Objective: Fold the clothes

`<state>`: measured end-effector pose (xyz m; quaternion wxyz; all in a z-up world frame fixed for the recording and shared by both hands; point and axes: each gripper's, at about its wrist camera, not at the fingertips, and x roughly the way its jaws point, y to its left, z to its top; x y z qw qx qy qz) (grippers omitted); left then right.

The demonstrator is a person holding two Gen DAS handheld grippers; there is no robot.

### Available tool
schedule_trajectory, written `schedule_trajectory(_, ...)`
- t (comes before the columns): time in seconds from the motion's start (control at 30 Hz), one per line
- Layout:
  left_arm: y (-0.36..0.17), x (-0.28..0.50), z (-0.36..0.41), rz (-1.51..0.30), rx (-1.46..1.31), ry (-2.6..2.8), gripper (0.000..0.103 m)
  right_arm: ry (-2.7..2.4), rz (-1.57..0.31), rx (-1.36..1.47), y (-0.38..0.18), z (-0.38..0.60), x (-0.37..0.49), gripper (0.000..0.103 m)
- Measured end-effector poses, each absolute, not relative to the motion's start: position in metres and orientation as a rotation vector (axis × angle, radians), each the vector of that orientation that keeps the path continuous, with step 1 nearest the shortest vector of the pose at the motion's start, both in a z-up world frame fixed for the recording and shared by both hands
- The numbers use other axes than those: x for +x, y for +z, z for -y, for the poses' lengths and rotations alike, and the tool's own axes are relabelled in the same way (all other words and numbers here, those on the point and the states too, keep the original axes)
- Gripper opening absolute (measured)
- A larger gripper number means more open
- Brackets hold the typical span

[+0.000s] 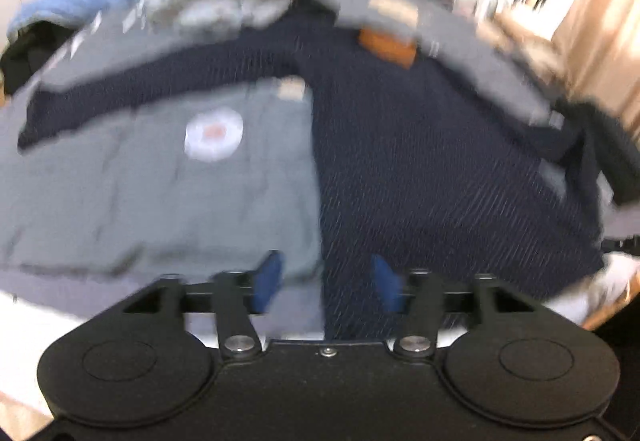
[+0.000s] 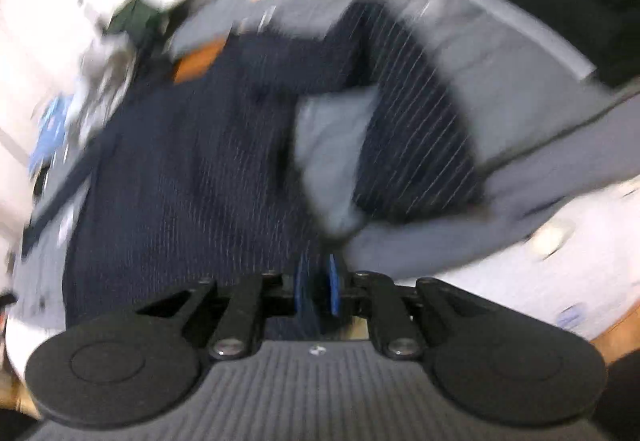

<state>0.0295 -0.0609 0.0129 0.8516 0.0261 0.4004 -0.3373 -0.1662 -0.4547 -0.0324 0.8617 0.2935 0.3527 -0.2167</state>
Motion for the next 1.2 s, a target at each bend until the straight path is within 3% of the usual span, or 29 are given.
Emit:
schedule_trajectory(0.07, 0.026, 0.024, 0.074, -0.764, 0.015, -0.75, 0.067, -0.477, -0.679, 0.56, -0.016, 0.458, -0.169, 0.024)
schedule_trajectory(0.13, 0.032, 0.02, 0.101, -0.7, 0.013, -0.778, 0.067, -0.498, -0.617, 0.505, 0.001, 0.461, -0.172, 0.043)
schedule_trajectory(0.2, 0.035, 0.015, 0.131, -0.625, 0.027, -0.785, 0.068, -0.507, -0.582, 0.424, 0.012, 0.466, -0.168, 0.048)
schedule_trajectory(0.33, 0.023, 0.009, 0.181, -0.518, -0.025, -0.832, 0.069, -0.518, -0.567, 0.354, 0.016, 0.493, -0.144, 0.048)
schedule_trajectory(0.47, 0.002, 0.014, 0.216, -0.561, -0.159, -0.925, 0.069, -0.472, -0.518, 0.397, 0.009, 0.518, -0.128, 0.048)
schedule_trajectory(0.57, -0.017, 0.01, 0.238, -0.599, -0.103, -0.946, 0.07, -0.505, -0.523, 0.384, 0.0, 0.533, -0.123, 0.048)
schedule_trajectory(1.0, -0.025, 0.015, 0.255, -0.645, -0.141, -0.974, 0.071, -0.497, -0.632, 0.468, -0.051, 0.584, -0.092, 0.048)
schedule_trajectory(1.07, -0.025, 0.015, 0.256, -0.639, -0.134, -0.962, 0.073, -0.523, -0.637, 0.408, -0.052, 0.581, -0.085, 0.048)
schedule_trajectory(1.1, -0.025, 0.015, 0.257, -0.637, -0.13, -0.956, 0.074, -0.553, -0.636, 0.377, -0.052, 0.58, -0.082, 0.037)
schedule_trajectory(1.13, -0.026, 0.015, 0.257, -0.633, -0.123, -0.941, 0.074, -0.601, -0.632, 0.361, -0.052, 0.583, -0.081, 0.018)
schedule_trajectory(1.17, -0.026, 0.014, 0.258, -0.634, -0.118, -0.933, 0.074, -0.633, -0.626, 0.372, -0.052, 0.589, -0.081, 0.008)
schedule_trajectory(1.2, -0.025, 0.015, 0.258, -0.633, -0.117, -0.933, 0.074, -0.664, -0.607, 0.399, -0.048, 0.598, -0.083, 0.006)
